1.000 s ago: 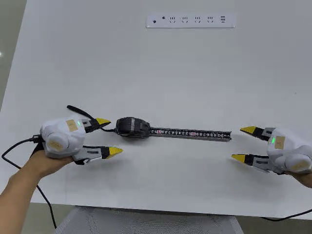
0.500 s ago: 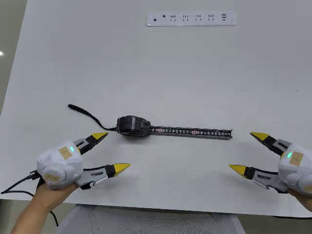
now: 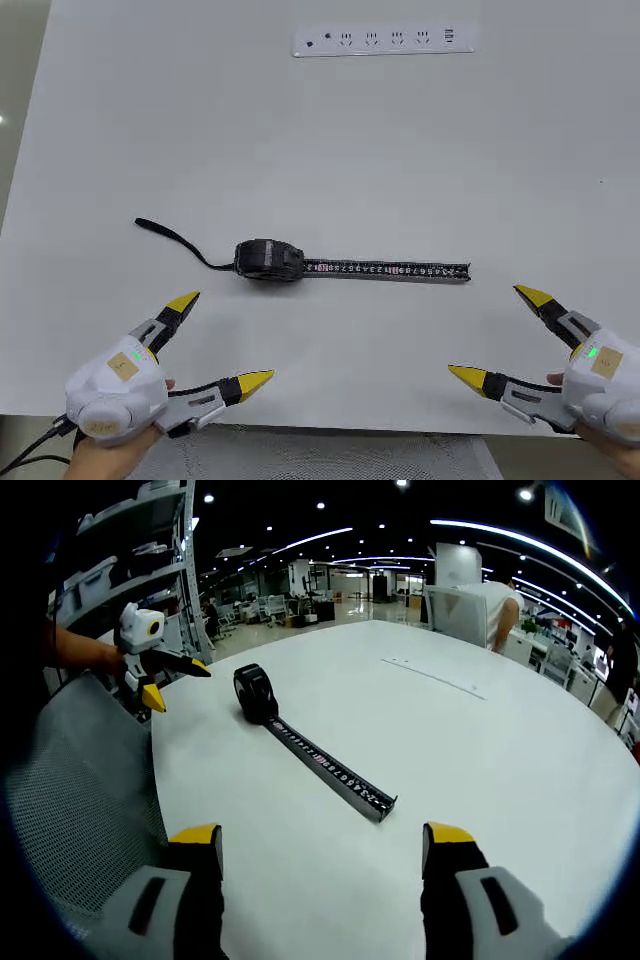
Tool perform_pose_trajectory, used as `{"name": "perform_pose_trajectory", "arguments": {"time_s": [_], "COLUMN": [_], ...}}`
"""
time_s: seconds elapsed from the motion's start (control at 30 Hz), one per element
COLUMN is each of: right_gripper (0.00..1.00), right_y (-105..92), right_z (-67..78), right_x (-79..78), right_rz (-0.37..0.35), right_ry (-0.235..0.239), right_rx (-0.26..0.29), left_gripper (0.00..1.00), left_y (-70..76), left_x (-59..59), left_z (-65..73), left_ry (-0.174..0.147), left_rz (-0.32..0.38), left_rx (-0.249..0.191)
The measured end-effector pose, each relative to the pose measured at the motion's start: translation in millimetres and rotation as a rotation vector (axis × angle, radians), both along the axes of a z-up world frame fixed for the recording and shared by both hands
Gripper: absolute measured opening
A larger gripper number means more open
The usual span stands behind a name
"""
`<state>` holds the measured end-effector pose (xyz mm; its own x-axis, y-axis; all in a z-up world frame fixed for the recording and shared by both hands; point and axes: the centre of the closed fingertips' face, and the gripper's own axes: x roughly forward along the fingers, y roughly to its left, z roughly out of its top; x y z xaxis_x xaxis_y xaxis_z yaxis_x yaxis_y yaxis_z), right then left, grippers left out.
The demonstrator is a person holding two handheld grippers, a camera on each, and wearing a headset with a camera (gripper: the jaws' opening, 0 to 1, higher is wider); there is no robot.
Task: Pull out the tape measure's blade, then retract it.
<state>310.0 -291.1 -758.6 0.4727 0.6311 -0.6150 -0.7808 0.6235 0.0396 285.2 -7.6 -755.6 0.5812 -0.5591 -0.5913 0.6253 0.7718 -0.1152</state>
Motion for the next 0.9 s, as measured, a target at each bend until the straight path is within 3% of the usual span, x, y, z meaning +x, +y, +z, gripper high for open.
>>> {"name": "perform_pose_trajectory", "arguments": {"time_s": [0.23, 0.53, 0.9], "right_gripper": [0.91, 1.00, 1.00], "right_y": [4.5, 5.3, 5.0], "right_z": [4.8, 11.2, 12.6], "right_x": [-2.1, -0.3, 0.0], "right_rz": [-0.008, -0.040, -0.032], "right_ry": [-0.005, -0.019, -0.029], "right_rx": [0.011, 0.048, 0.038], "left_gripper": [1.00, 1.00, 1.00], "left_y": [-1.0, -4.0, -5.8], "left_x": [3.5, 7.0, 6.9], "left_z": [5.1, 9.7, 9.9], "left_ry": [-0.017, -0.035, -0.049], "left_rz": [0.016, 0.025, 0.016], "left_rx": [-0.003, -0.008, -0.006]}}
